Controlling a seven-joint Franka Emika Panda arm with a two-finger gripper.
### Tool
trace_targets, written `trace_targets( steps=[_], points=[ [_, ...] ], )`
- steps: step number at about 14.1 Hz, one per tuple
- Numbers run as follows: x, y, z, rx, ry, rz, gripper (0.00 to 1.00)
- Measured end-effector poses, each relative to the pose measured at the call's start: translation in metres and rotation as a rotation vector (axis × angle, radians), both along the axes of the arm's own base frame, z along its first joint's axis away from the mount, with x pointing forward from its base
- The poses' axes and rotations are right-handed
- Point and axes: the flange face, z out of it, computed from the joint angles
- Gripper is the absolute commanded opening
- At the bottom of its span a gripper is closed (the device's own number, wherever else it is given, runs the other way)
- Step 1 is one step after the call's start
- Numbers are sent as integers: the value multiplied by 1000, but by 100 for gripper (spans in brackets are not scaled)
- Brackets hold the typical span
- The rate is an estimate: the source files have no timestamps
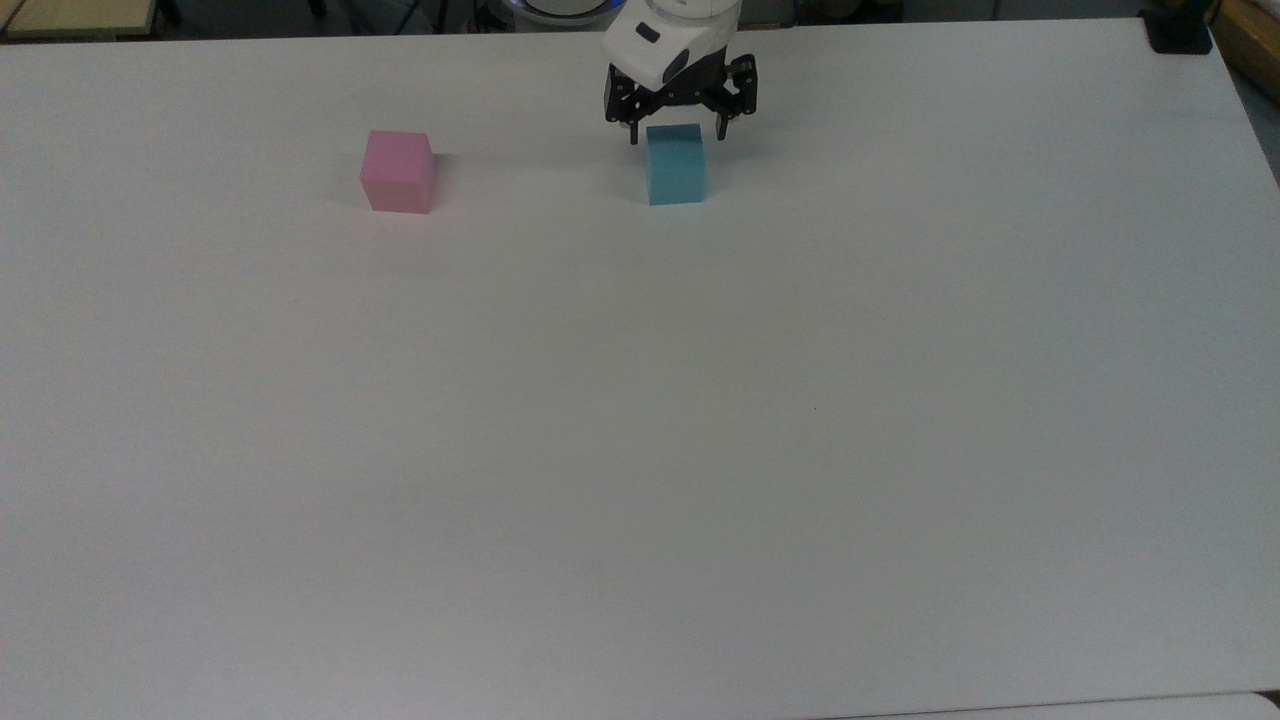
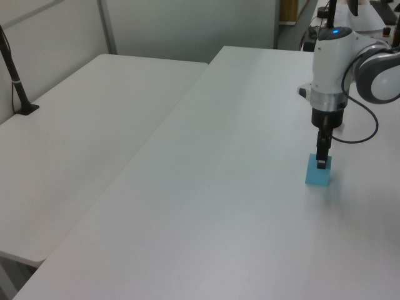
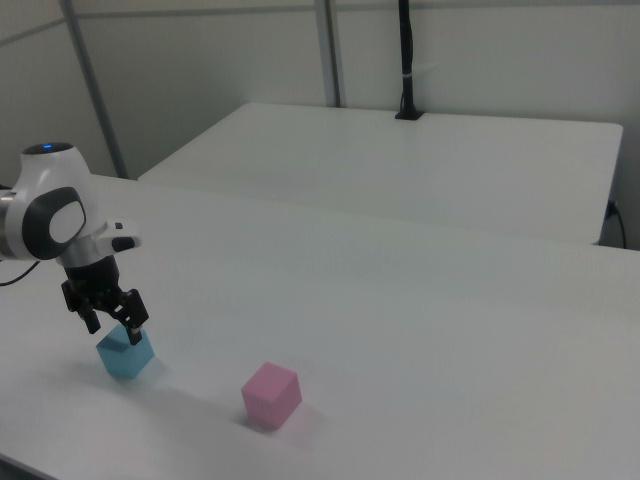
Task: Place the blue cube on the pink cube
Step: 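Lower the open gripper around the light-blue cube, then close the gripper on the light-blue cube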
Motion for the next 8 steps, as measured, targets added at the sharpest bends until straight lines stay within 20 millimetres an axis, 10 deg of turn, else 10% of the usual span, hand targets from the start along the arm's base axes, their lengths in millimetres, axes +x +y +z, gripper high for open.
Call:
trace_targets(
  steps=[3,8],
  points=[
    [2,1,-22,-16,-3,19,94],
    [-2,-1,-40,-36,-12,46,28]
  ],
)
